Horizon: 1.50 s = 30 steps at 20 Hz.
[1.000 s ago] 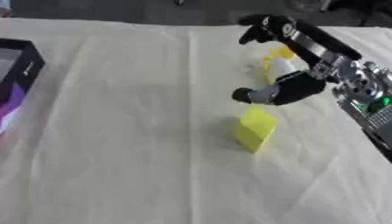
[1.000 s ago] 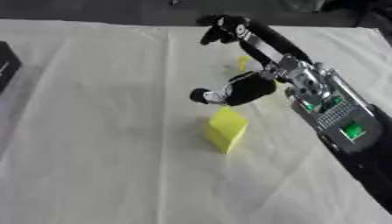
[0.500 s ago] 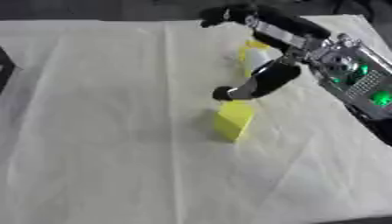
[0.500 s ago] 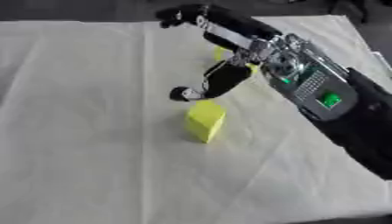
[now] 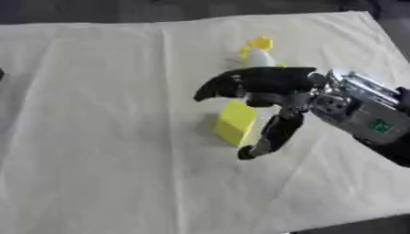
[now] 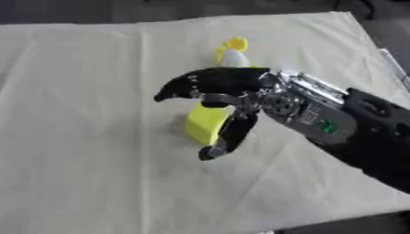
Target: Pick up the objects with one hand, pass them to the other hand, and then place them into the box on the other side of the table.
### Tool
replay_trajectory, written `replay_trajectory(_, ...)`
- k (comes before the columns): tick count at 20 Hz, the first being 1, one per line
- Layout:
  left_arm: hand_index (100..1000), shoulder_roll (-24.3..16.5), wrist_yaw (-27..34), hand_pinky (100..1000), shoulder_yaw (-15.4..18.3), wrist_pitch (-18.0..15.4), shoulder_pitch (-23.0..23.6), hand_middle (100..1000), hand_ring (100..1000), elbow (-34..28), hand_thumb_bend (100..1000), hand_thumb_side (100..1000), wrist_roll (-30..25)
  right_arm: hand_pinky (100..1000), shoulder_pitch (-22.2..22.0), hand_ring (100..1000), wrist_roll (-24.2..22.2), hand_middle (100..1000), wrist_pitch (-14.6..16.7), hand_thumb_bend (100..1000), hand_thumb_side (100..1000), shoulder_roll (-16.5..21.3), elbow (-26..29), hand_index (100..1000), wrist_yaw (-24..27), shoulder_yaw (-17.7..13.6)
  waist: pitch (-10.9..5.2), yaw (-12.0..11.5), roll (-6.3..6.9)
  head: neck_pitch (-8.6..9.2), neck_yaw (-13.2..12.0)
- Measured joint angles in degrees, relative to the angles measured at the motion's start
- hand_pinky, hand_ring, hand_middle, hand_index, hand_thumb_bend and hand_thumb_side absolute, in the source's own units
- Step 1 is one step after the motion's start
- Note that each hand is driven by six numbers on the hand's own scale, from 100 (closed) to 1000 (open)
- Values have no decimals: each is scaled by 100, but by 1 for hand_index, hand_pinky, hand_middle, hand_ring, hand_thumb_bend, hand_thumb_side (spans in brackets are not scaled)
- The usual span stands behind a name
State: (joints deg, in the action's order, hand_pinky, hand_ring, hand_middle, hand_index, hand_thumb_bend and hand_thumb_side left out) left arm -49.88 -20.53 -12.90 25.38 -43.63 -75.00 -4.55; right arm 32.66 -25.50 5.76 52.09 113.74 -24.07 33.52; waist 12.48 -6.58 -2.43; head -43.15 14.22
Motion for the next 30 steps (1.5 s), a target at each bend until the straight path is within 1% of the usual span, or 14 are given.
replay_trajectory(3, 855, -1, 9, 837, -1, 36, 51, 800, 827, 5, 307, 482, 24, 1000, -1, 981, -284, 930, 284, 565, 144, 40, 0, 990, -254, -50, 0, 21, 0, 1, -16)
replay_trajectory(6, 851, -1, 16, 836, -2, 65, 95, 797, 826, 33, 303, 484, 40, 1000, 14, 973, -564, 921, 564, 542, 140, 93, 0, 990, -288, -246, 0, 23, 0, 1, -13)
replay_trajectory(8, 851, -1, 26, 835, -2, 79, 102, 796, 825, 37, 298, 485, 53, 1000, 62, 964, -750, 903, 750, 524, 123, 169, 0, 983, -210, -475, 0, 23, 0, -3, 5)
replay_trajectory(10, 850, -1, 34, 834, -2, 89, 99, 794, 824, 37, 293, 492, 62, 1000, 126, 959, -927, 890, 927, 525, 116, 259, 1, 979, -72, -723, 0, 1, 0, -21, 36)
replay_trajectory(12, 849, -1, 57, 834, -2, 92, 68, 793, 824, 34, 292, 493, 64, 1000, 157, 961, -1101, 891, 1101, 529, 120, 400, 1, 978, 81, -926, 0, -61, 0, -59, 76)
replay_trajectory(14, 847, -2, 80, 833, -2, 102, 37, 792, 823, 30, 288, 497, 67, 1000, 158, 963, -1275, 892, 1230, 532, 118, 552, 2, 980, 251, -1108, 7, -101, 0, -61, 114)
replay_trajectory(17, 845, -2, 110, 831, -2, 126, -13, 789, 820, 2, 277, 504, 73, 1000, 155, 964, -1529, 891, 1248, 529, 109, 713, 2, 980, 499, -1340, 9, -172, -2, -62, 171)
replay_trajectory(19, 844, -2, 141, 830, -1, 138, -38, 787, 819, -7, 274, 503, 84, 1000, 159, 964, -1680, 890, 1193, 524, 100, 778, 2, 980, 677, -1482, 13, -217, -3, -62, 215)
replay_trajectory(22, 841, -2, 192, 828, -1, 159, -85, 783, 817, -48, 267, 503, 107, 1000, 161, 966, -1780, 892, 1092, 525, 100, 853, 3, 981, 937, -1672, 53, -279, -18, -63, 274)
replay_trajectory(27, 836, -1, 278, 821, 1, 178, -185, 776, 808, -129, 256, 498, 169, 1000, 165, 955, -2010, 895, 926, 532, 100, 932, -4, 982, 1386, -1837, 117, -414, -69, -57, 379)
replay_trajectory(30, 834, 4, 315, 820, 1, 173, -257, 775, 807, -180, 255, 497, 209, 1000, 191, 941, -2199, 894, 862, 547, 100, 932, -52, 987, 1486, -1867, 159, -485, -69, -54, 420)
